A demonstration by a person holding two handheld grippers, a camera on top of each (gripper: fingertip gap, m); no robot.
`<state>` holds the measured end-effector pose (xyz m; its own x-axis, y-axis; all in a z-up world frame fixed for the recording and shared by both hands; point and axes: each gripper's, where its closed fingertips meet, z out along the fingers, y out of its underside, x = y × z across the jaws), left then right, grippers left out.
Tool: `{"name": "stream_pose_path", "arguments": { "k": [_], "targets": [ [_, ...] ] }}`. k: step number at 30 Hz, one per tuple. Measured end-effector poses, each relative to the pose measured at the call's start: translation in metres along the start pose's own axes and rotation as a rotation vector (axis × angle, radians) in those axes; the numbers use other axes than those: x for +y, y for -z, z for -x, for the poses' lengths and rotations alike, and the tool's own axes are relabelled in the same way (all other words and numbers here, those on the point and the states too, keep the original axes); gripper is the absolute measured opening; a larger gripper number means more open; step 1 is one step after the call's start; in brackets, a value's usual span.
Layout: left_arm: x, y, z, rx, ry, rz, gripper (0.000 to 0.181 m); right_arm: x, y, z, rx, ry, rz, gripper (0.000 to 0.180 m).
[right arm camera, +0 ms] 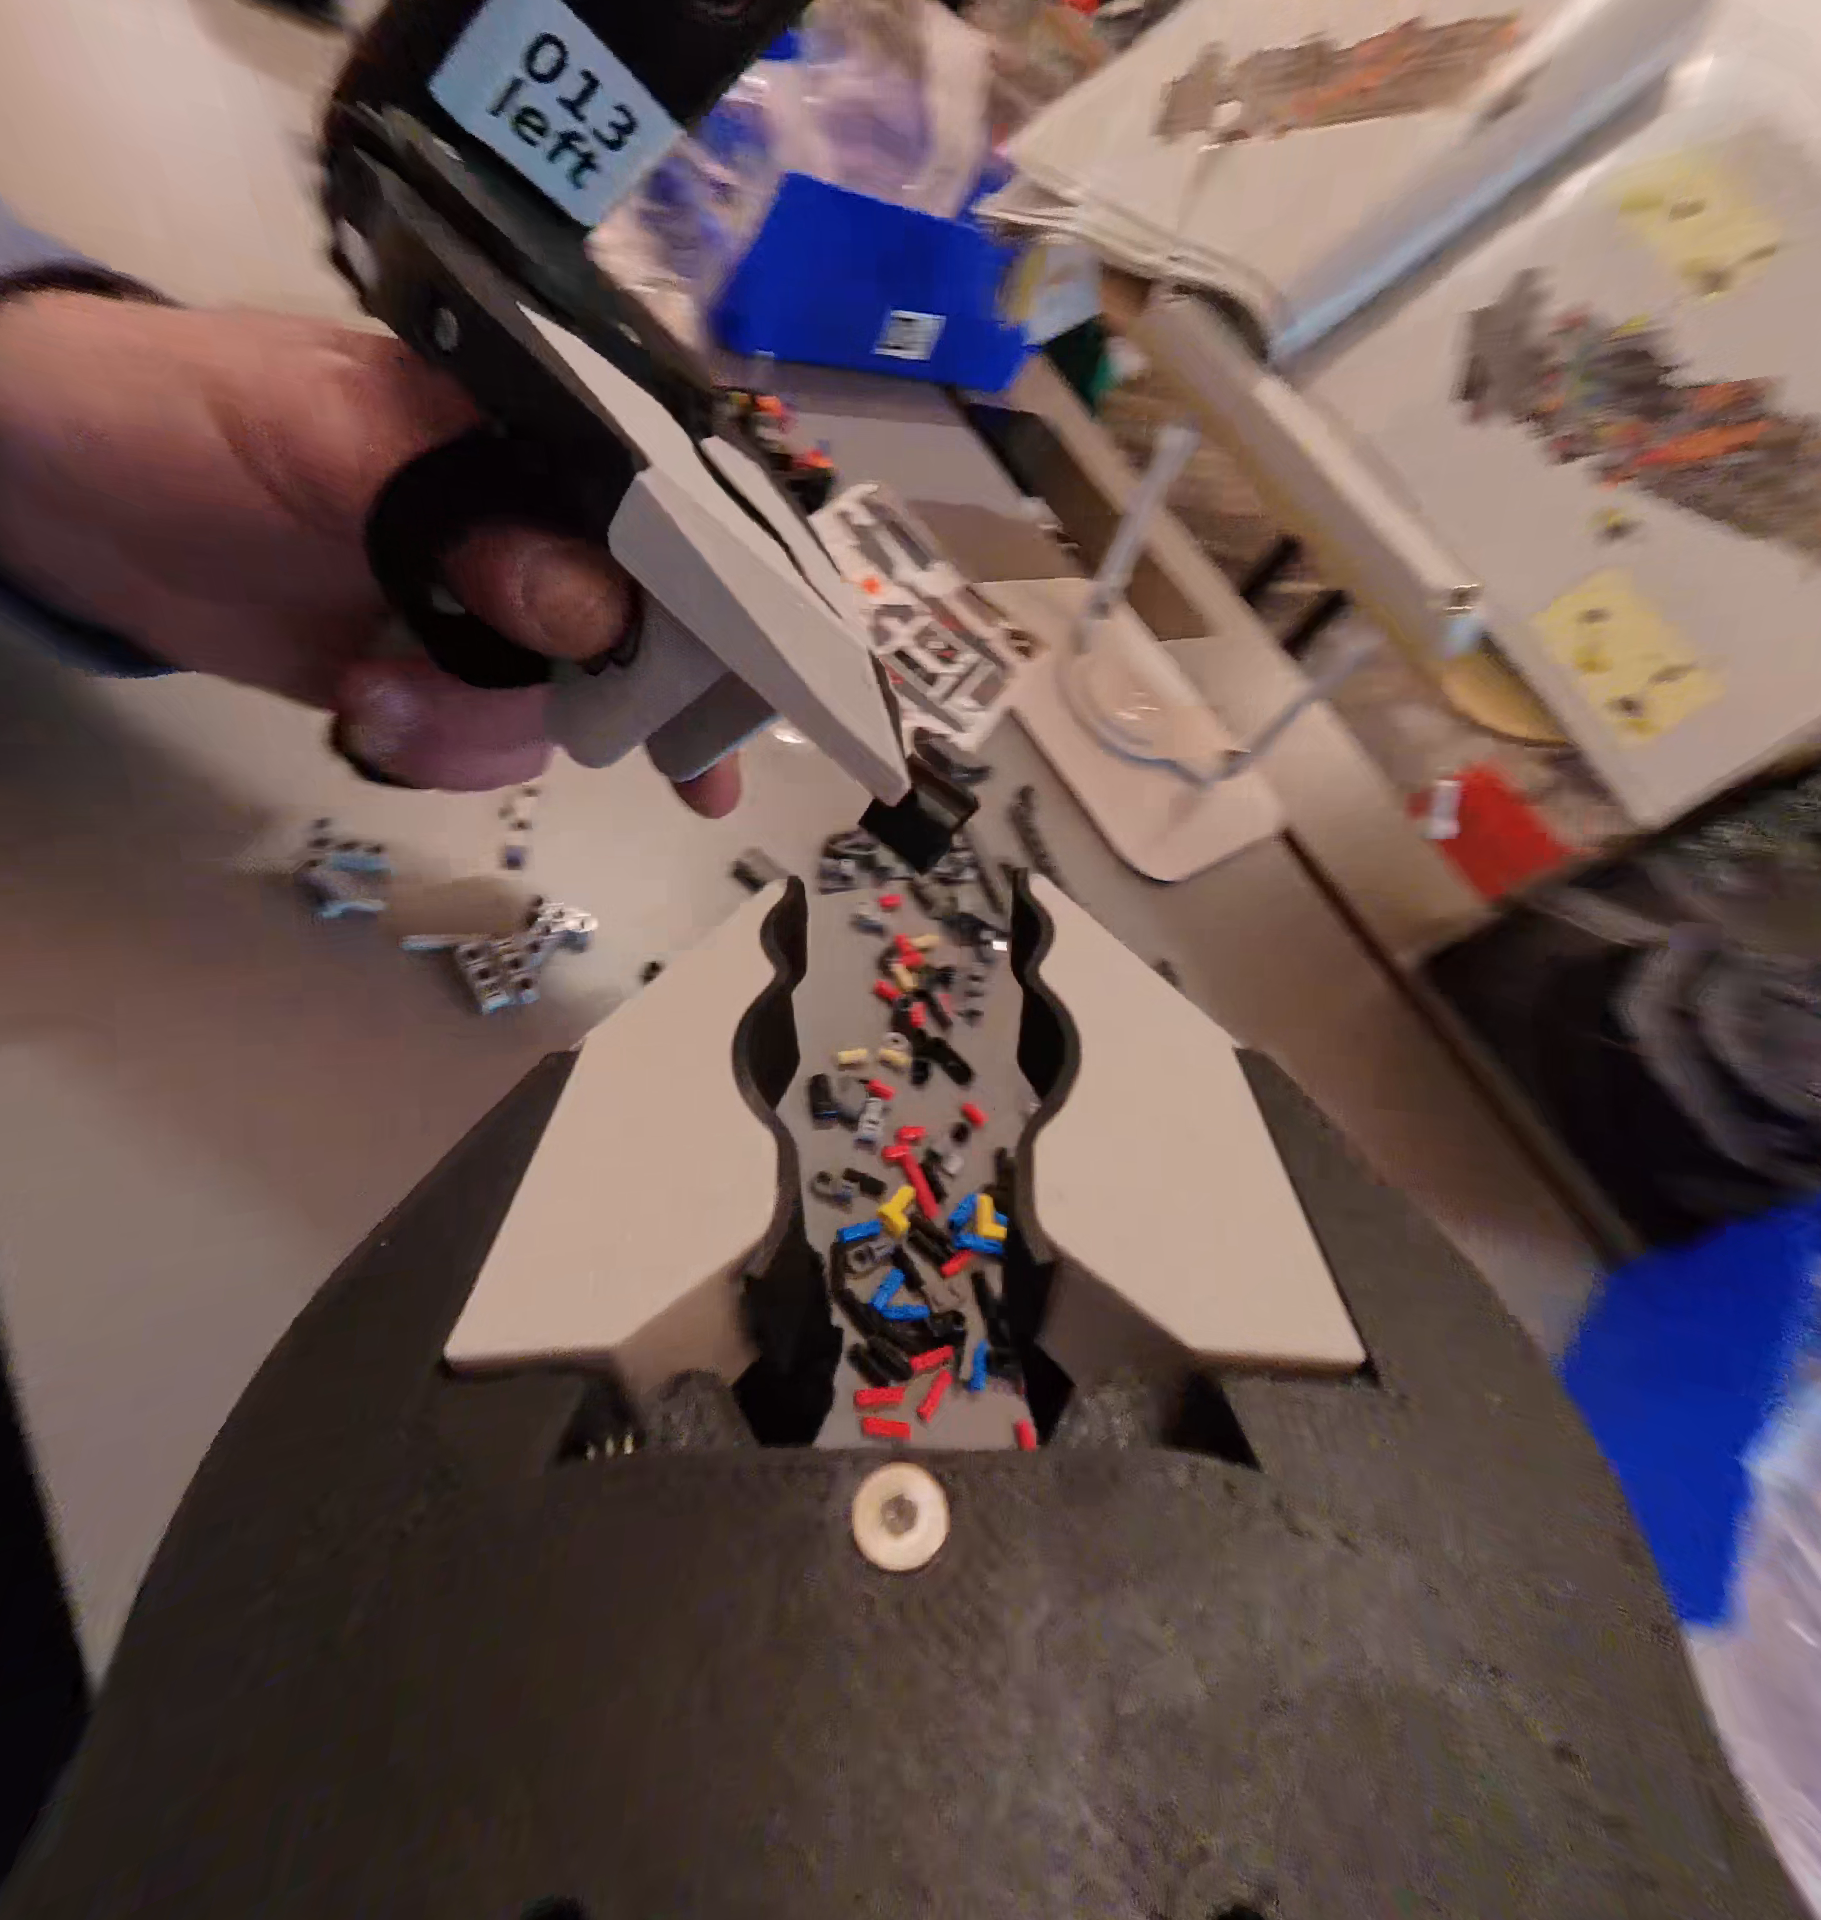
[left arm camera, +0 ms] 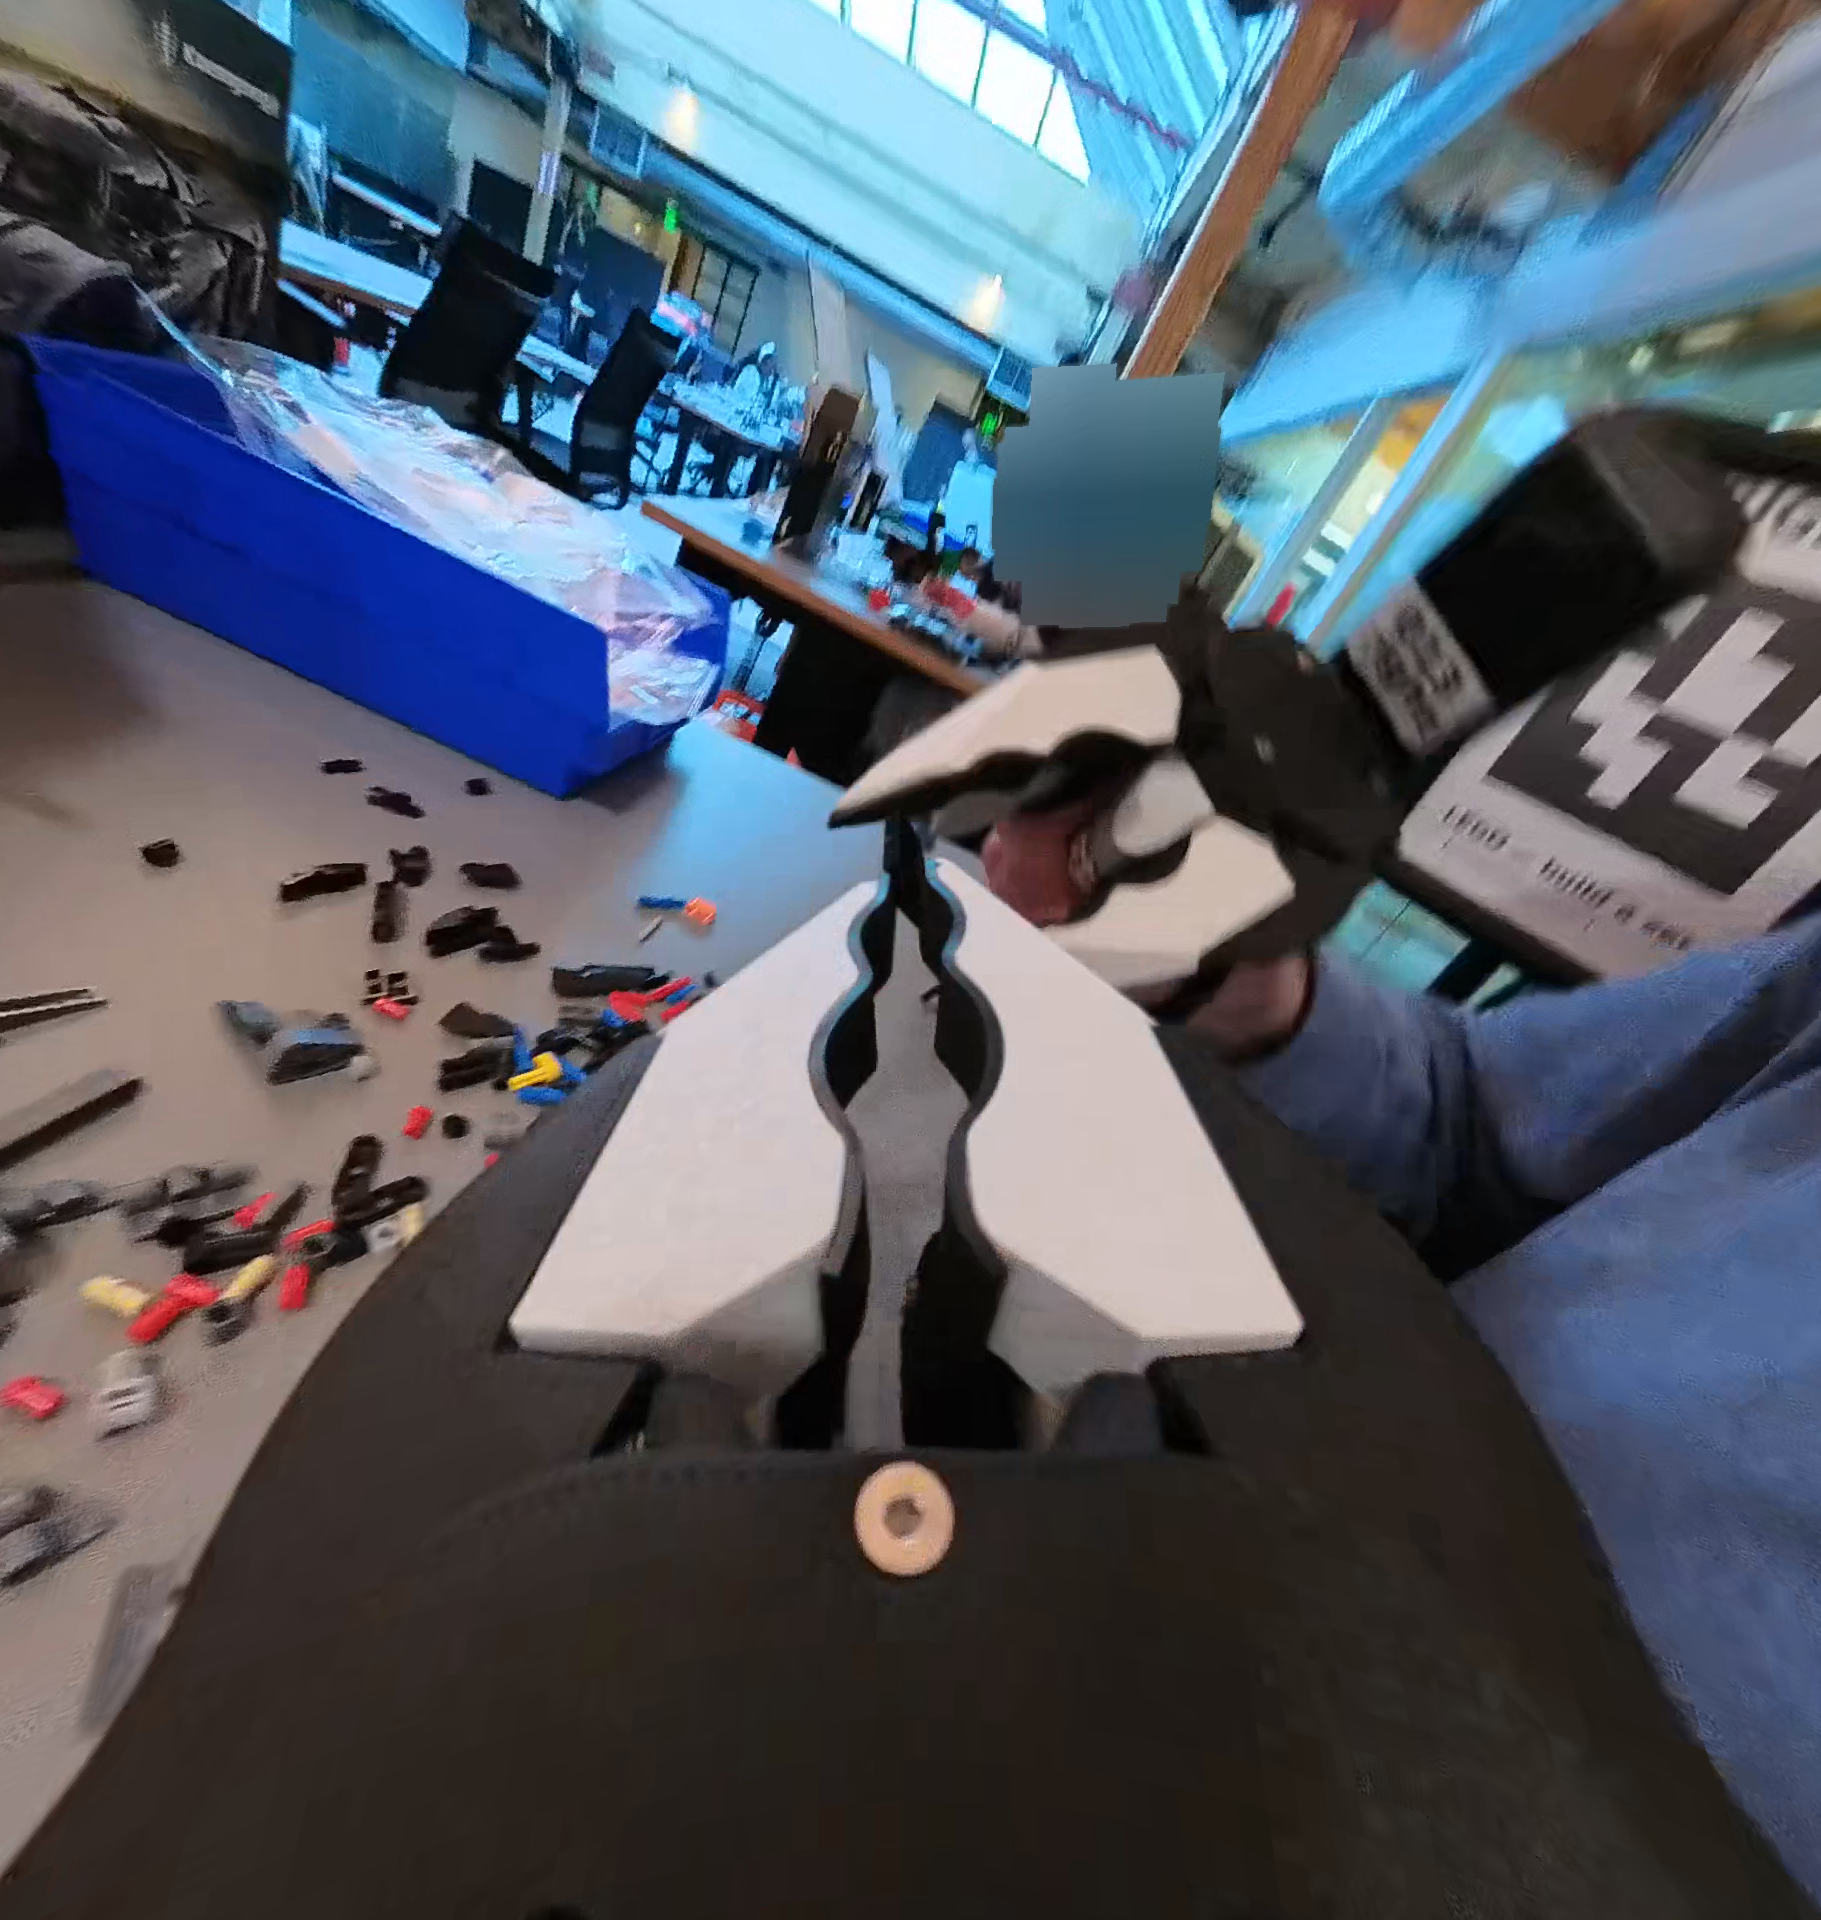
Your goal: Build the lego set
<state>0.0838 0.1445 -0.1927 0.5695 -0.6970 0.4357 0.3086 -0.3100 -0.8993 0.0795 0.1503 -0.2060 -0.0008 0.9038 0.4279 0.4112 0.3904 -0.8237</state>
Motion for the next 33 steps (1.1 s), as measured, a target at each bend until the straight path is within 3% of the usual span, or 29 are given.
{"name": "stream_pose_path", "arguments": {
  "k": [1,5,8,11,17,20,22,27,31,33],
  "targets": [
    [-0.003,-0.002,-0.002,0.006,0.028,-0.027,0.002,-0.003,0.003,-0.001,0.081,0.027,-0.006,0.036],
    [-0.012,-0.009,-0.009,0.028,0.125,-0.132,0.002,-0.019,0.020,-0.004,0.274,0.079,-0.037,0.030],
    [-0.011,-0.014,-0.017,0.048,0.150,-0.159,0.002,-0.022,0.026,-0.010,0.326,0.067,-0.033,0.028],
    [-0.007,-0.019,-0.021,0.048,0.165,-0.166,0.002,-0.022,0.028,-0.010,0.330,0.075,-0.018,0.014],
    [-0.008,-0.023,-0.022,0.035,0.187,-0.183,0.002,-0.021,0.032,-0.012,0.314,0.033,-0.040,0.014],
    [-0.010,-0.026,-0.026,0.037,0.178,-0.189,0.002,-0.019,0.036,-0.015,0.347,0.046,-0.035,0.024],
    [-0.009,-0.029,-0.027,0.044,0.187,-0.188,0.002,-0.017,0.038,-0.014,0.348,0.045,-0.028,0.016],
    [-0.008,-0.034,-0.027,0.064,0.218,-0.197,0.002,-0.014,0.040,-0.016,0.331,0.017,-0.020,0.013],
    [-0.005,-0.027,-0.026,0.052,0.171,-0.130,0.014,-0.006,0.047,-0.018,0.273,-0.078,-0.031,0.013],
    [0.010,-0.014,-0.018,0.008,0.095,-0.003,0.017,0.007,0.051,-0.017,0.230,-0.145,-0.020,0.013]
  ]
}}
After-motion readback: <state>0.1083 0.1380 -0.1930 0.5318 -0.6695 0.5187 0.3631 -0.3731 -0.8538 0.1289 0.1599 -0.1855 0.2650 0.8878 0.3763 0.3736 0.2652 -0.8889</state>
